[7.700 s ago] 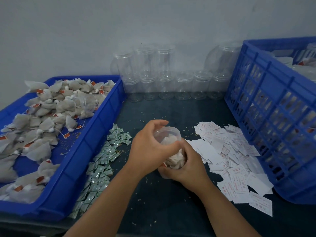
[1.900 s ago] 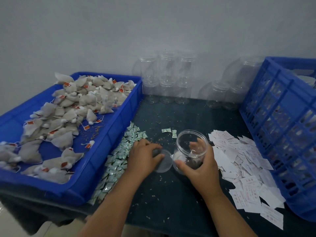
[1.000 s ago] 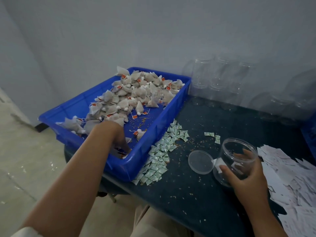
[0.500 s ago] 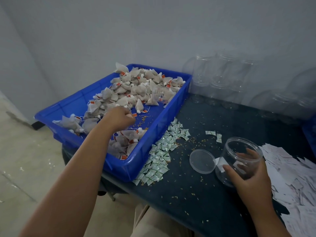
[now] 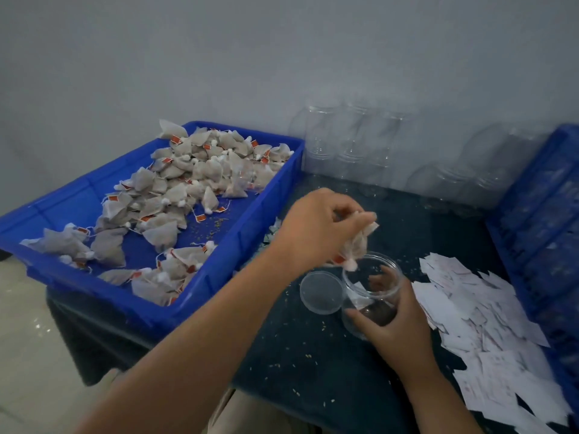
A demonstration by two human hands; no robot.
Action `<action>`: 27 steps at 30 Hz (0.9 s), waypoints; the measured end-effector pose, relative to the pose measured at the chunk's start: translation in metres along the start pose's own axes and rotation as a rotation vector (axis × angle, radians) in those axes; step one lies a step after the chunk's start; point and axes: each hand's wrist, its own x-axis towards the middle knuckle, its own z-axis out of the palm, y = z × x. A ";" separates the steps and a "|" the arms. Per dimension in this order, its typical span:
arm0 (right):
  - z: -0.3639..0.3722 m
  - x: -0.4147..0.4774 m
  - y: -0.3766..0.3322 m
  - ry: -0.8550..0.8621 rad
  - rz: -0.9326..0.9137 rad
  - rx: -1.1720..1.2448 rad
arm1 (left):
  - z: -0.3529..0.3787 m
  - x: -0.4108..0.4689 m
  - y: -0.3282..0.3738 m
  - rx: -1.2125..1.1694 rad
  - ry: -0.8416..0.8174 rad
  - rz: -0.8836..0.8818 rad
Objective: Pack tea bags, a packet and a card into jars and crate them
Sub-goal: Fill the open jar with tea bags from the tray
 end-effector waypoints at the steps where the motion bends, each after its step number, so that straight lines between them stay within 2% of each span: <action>1: 0.000 0.000 0.000 -0.003 -0.004 0.003 | 0.013 0.001 0.001 -0.003 -0.024 -0.011; 3: 0.000 0.000 0.001 0.005 -0.007 0.007 | 0.030 0.001 0.001 0.041 -0.125 -0.047; 6: -0.002 0.001 0.003 0.031 0.001 0.013 | 0.031 -0.003 -0.002 0.261 -0.243 -0.061; 9: -0.003 0.001 0.003 0.044 0.002 0.021 | -0.007 -0.005 -0.005 0.349 -0.185 -0.052; 11: -0.003 0.001 0.003 0.041 0.007 0.029 | -0.051 -0.004 -0.012 0.414 -0.165 -0.108; 14: -0.003 0.001 0.005 0.040 0.022 0.040 | -0.117 -0.008 -0.038 0.607 -0.271 -0.287; 19: -0.002 0.000 0.007 0.022 0.038 0.043 | -0.160 -0.031 -0.107 1.046 -0.650 -0.692; 21: -0.001 0.000 0.008 0.016 0.042 0.051 | -0.160 -0.043 -0.131 1.050 -0.743 -0.835; 23: 0.000 0.000 0.008 0.009 0.040 0.047 | -0.156 -0.053 -0.147 1.009 -0.792 -0.871; 27: 0.001 -0.001 0.006 0.021 0.054 0.060 | -0.153 -0.056 -0.154 0.910 -0.631 -0.842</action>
